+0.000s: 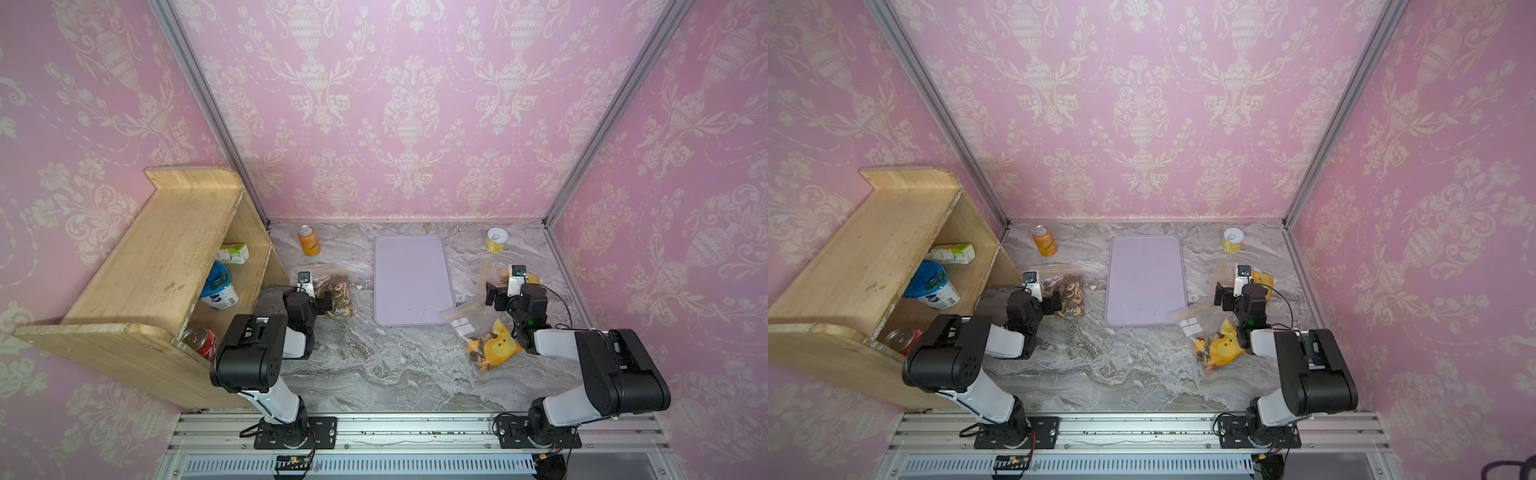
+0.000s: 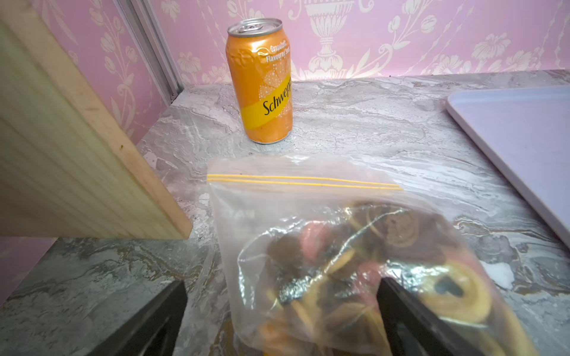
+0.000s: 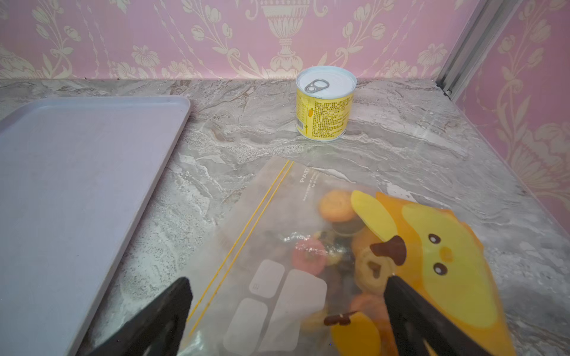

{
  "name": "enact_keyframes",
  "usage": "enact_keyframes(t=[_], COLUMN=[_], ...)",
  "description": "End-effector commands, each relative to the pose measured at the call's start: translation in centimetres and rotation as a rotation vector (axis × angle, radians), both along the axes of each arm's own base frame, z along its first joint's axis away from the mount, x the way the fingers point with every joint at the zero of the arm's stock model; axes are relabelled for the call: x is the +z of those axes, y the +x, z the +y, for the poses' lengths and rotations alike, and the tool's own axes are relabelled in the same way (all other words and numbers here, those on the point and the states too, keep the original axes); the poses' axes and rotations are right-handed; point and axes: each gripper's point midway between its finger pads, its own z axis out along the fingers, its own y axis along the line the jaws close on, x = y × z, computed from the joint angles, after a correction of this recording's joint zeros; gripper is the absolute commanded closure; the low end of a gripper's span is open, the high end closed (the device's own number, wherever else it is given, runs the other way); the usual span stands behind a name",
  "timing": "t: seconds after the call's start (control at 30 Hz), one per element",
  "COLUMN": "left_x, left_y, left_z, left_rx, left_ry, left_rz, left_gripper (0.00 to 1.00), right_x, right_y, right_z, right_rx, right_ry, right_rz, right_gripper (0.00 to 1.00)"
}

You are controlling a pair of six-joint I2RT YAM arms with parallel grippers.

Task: Pour cookies out of the ziploc bag
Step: Adjust the ziploc bag at the center of the board.

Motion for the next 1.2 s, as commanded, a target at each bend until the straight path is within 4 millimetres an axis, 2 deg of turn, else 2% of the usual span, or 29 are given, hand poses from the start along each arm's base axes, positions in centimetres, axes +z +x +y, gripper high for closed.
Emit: enact_keyframes(t=[0.0, 0.4, 0.6, 1.03, 1.17], left_x=[0.5, 0.6, 0.5, 0.5, 1.8], left_y=[0.1, 0.1, 0.1, 0.2, 0.2], left_z=[-0.4, -0.3, 1.1, 1.0, 0.6], left_rx=[-0.03, -0.027, 0.057, 0.055, 0.036], left_ry=[-0.019, -0.018, -0.016, -0.018, 0.0], left_rz=[-0.014, -0.015, -0.008, -0.008, 0.008], left_gripper=[0.01, 0.01, 0.01, 0.01, 0.01], right_x=[-0.3, -0.3, -0.3, -0.3, 1.4], right_y=[-0.1, 0.0, -0.1, 0.0, 0.4], right_z=[0.3, 0.3, 0.3, 0.3, 0.7], right_rx=[0.008, 0.009, 0.009, 0.008, 0.015], right_ry=[0.015, 0.016, 0.015, 0.015, -0.007], right_rz=[0.009, 0.009, 0.01, 0.009, 0.071], right_gripper=[0.0, 0.0, 0.0, 0.0, 0.0])
